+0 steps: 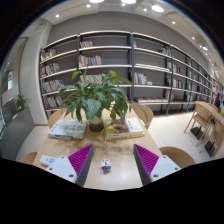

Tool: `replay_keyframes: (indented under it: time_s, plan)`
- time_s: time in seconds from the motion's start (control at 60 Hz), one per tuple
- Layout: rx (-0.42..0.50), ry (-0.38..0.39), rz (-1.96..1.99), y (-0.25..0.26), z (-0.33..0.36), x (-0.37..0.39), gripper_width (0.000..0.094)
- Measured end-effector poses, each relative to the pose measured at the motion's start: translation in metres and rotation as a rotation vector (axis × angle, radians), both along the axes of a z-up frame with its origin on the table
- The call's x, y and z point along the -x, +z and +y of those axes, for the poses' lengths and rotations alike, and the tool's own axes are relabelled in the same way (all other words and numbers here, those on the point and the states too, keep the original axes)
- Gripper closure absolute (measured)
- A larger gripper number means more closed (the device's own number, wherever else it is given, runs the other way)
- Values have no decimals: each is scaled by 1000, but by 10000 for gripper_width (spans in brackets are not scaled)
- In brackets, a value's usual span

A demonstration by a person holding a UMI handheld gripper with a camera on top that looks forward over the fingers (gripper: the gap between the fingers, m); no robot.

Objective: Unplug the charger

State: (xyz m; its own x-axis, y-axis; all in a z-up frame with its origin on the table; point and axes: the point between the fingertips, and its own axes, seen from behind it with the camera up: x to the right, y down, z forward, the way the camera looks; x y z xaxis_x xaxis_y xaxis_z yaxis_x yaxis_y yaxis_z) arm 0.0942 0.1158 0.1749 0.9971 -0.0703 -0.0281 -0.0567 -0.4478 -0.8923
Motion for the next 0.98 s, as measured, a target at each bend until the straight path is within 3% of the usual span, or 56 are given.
replay_keyframes:
  time_s: [0.15,0.533,0.983]
  plan:
    - [-61,1,-6,42,-69,8,151]
    - [69,62,-57,6,-257,38,146]
    - [63,55,-63,10,-300,49,148]
